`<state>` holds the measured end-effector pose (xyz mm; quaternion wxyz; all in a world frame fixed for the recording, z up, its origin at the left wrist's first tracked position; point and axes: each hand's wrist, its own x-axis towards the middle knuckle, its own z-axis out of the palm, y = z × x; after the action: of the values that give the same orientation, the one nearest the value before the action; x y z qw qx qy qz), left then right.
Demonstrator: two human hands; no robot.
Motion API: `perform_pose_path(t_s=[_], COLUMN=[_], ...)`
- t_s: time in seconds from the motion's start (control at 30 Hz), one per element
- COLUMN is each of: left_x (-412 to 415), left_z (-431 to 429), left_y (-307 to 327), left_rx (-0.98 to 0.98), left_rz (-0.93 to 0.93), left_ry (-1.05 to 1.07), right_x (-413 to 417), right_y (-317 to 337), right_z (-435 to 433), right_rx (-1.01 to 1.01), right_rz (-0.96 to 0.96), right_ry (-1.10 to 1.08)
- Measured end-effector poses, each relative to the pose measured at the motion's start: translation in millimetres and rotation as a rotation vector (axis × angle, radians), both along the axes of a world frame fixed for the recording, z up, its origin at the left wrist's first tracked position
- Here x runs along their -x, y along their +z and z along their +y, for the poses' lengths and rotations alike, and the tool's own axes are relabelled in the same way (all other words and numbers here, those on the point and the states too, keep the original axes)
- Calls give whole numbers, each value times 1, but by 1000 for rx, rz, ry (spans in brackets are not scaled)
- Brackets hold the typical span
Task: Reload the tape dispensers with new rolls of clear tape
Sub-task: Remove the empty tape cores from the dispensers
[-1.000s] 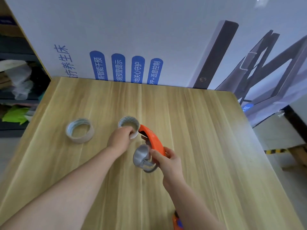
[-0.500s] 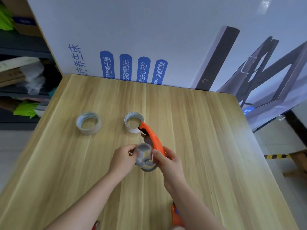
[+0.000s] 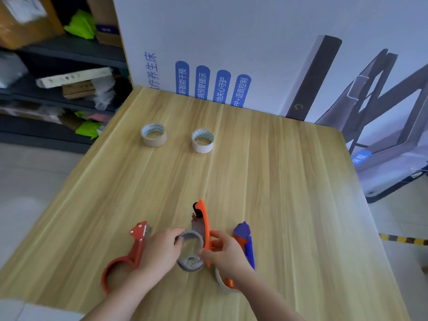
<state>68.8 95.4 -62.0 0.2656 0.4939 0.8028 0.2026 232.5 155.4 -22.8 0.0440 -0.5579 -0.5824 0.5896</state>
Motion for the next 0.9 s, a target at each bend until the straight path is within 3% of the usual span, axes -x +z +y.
perform_pose_path(t_s=[0.2, 0.47, 0.57, 0.7, 0.8, 0.9], left_x=[-16, -17, -18, -29, -55, -86], left_z=[-40, -47, -35, -7, 13, 27], left_y=[-2, -5, 5, 25, 26, 21], left_rx=[38, 200, 190, 33, -26, 46], left_rz=[83, 109, 134, 204, 277, 391], left_ry=[9, -75, -57, -101, -283, -481], right_x=[-3, -2, -7, -20, -46, -70], right_y=[-10, -17, -9, 4, 3, -3], right_z=[-42, -51, -42, -16, 5, 15], right_rx=[-153, -231, -326, -457, -498, -372], right_rz=[-172, -275, -284, -241, -327, -488], right_ry=[240, 314, 240, -11, -126, -118])
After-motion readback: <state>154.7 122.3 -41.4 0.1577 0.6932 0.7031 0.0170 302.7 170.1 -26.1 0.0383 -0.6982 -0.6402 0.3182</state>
